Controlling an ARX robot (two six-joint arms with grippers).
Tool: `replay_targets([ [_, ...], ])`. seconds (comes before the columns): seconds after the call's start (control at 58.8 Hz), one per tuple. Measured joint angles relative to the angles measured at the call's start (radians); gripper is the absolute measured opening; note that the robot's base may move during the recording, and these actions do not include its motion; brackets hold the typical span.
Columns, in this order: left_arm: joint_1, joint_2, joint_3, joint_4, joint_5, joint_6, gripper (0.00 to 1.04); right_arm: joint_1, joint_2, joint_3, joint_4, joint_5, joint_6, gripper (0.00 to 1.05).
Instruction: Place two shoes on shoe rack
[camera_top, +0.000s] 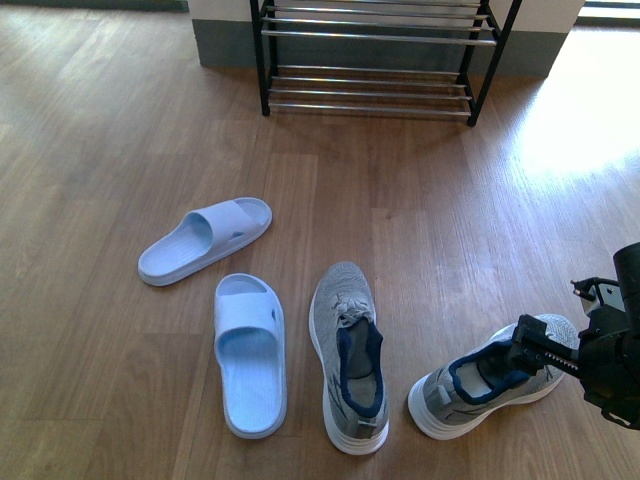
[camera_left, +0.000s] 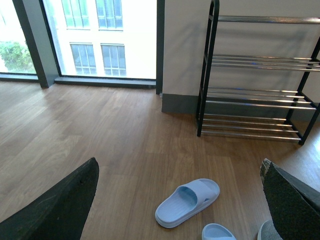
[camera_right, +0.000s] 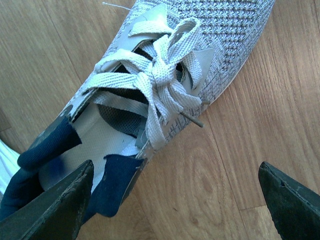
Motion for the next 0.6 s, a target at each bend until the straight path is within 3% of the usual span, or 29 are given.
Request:
replay_targets([
  [0.595, 0.000, 0.000, 0.000, 0.000, 0.000, 0.000, 0.95, 0.002, 0.158, 0.142, -0.048, 0.020, 0.019, 0.96],
])
